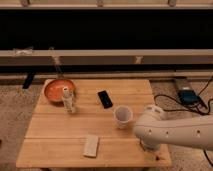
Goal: Place the pepper in the ceramic bowl
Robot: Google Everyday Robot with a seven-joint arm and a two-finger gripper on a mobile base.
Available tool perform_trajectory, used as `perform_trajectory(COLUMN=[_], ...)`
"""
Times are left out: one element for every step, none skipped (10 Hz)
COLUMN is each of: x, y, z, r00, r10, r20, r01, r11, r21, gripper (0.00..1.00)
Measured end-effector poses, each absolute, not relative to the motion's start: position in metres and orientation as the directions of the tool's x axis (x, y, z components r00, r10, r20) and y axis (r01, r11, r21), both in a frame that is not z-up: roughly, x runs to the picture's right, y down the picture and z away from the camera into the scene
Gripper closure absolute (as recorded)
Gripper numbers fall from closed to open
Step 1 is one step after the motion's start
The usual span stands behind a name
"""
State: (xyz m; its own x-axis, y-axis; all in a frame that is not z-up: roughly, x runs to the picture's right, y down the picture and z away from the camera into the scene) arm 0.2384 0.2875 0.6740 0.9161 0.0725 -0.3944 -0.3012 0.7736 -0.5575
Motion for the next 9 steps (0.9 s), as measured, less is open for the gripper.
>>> perform_trajectory(x=[0.256, 0.263, 0.268, 0.272, 0.271, 0.268, 0.263, 0.26, 0.258], y=[0.296, 0.299, 0.303, 0.305, 0.303, 0.299, 0.293, 0.29, 0.289], z=[0.674, 0.678, 0.685, 0.699, 0.714, 0.725, 0.741, 0.749, 0.756], r00=[0.908, 0.907, 0.907, 0.908, 0.91, 0.913, 0.919, 0.921, 0.922], r10=[0.093, 0.105, 0.116, 0.138, 0.157, 0.167, 0.178, 0.186, 0.197], r20=[-0.41, -0.408, -0.405, -0.396, -0.383, -0.372, -0.353, -0.343, -0.334], r01=[-0.327, -0.335, -0.341, -0.351, -0.357, -0.358, -0.354, -0.355, -0.358], r11=[0.768, 0.767, 0.766, 0.766, 0.765, 0.766, 0.766, 0.766, 0.763], r21=[-0.551, -0.547, -0.545, -0.539, -0.536, -0.534, -0.536, -0.536, -0.538], gripper=[0.2, 0.2, 0.2, 0.2, 0.2, 0.2, 0.2, 0.2, 0.2])
